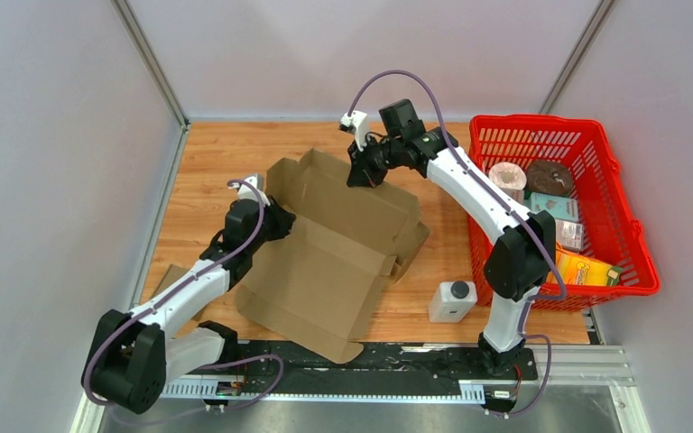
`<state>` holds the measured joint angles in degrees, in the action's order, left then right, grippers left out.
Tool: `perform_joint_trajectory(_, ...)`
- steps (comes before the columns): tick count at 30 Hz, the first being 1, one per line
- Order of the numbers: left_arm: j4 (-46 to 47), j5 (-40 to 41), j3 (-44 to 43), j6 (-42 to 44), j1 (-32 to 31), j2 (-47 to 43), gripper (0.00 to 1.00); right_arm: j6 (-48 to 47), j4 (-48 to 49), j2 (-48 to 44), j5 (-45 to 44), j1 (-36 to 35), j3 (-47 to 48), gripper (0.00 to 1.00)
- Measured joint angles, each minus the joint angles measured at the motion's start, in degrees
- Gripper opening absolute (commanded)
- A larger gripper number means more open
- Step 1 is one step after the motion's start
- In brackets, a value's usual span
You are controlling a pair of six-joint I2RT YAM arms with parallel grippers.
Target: Fold the paper box
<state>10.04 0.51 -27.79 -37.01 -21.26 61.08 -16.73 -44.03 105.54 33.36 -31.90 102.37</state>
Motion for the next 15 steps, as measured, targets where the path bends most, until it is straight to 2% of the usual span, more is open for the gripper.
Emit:
perform_joint_trajectory(3,-2.5,-0.4,-4.3,2.0,0.0,3.9,0.07,0.0,0.0,0.1,1.5,0.7,1.0,0.0)
perform_joint_trajectory(6,-5.7,2.8,-10.4,2.8,-0.4,8.9,0.05,0.2,0.0,0.2,3.0,1.2,1.4,0.0)
perform_joint_trajectory(11,-6.8,14.9,-11.0,2.1,-0.6,11.0,0.04,0.4,0.0,0.2,4.6,1.4,1.6,0.0)
perform_joint_trajectory(15,-12.7,22.5,-14.1,-0.5,-0.5,15.9,0.03,0.4,0.0,0.2,4.9,1.5,1.6,0.0)
